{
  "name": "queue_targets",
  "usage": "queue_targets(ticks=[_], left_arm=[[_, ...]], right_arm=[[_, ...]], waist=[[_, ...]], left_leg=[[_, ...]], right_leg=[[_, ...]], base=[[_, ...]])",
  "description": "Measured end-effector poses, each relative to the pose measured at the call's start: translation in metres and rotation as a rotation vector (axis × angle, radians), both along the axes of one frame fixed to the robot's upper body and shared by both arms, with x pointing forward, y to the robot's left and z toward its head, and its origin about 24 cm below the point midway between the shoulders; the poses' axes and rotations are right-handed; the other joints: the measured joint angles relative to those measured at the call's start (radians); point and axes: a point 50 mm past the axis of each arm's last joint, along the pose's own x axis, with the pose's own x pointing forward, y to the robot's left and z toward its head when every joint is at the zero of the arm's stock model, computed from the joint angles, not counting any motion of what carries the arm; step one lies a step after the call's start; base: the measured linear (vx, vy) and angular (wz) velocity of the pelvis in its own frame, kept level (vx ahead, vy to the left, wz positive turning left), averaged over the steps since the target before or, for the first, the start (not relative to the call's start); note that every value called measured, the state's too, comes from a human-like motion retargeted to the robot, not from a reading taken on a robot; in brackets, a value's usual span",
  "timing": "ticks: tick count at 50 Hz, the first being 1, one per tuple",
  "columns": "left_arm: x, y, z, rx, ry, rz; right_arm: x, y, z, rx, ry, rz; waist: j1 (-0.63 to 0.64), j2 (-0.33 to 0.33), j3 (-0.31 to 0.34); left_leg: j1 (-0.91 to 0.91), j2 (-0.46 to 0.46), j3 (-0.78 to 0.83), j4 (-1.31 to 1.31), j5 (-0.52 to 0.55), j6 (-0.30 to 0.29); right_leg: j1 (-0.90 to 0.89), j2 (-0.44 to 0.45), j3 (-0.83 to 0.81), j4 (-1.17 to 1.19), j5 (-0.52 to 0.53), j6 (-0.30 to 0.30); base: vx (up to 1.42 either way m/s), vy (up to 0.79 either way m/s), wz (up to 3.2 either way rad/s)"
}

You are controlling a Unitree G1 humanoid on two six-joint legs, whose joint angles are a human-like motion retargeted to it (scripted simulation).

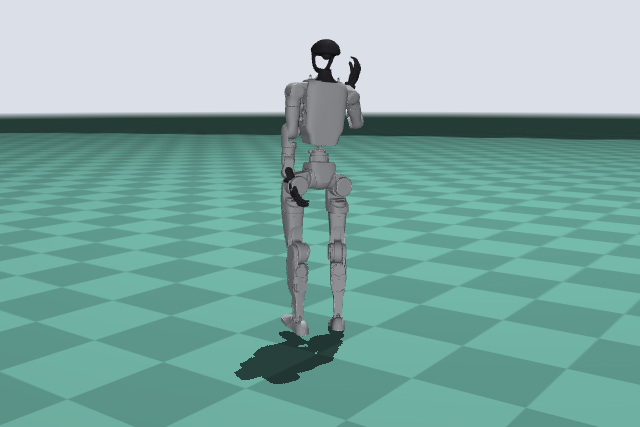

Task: In place motions

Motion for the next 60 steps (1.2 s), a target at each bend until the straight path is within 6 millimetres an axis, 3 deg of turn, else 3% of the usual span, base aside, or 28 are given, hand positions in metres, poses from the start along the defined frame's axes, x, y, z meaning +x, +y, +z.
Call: queue_targets(ticks=[15, 35, 60], left_arm=[[0.000, 0.000, 0.000, 0.001, -0.001, 0.008], [-0.001, 0.001, 0.000, 0.002, 0.002, 0.012], [0.000, 0.002, 0.000, -0.001, 0.005, 0.007]], right_arm=[[-0.028, 0.017, 0.007, -0.119, -0.330, -0.087], [-0.018, 0.007, -0.008, -0.004, -0.262, -0.059], [-0.016, 0.007, -0.011, 0.012, -0.263, -0.057]], waist=[[-0.001, -0.001, 0.000], [-0.003, -0.003, -0.003], [-0.001, -0.001, -0.001]], left_leg=[[0.002, -0.003, -0.007, -0.002, -0.001, 0.003], [0.002, 0.001, -0.011, -0.001, -0.001, 0.001], [-0.001, 0.005, -0.004, 0.001, -0.001, -0.002]], right_leg=[[0.001, 0.000, -0.007, 0.000, 0.000, 0.001], [0.002, 0.002, -0.009, 0.002, 0.001, 0.001], [-0.001, 0.003, -0.002, 0.002, 0.002, 0.000]], base=[[0.00, 0.00, 0.00], [0.00, 0.00, 0.00], [0.00, 0.00, 0.00]])
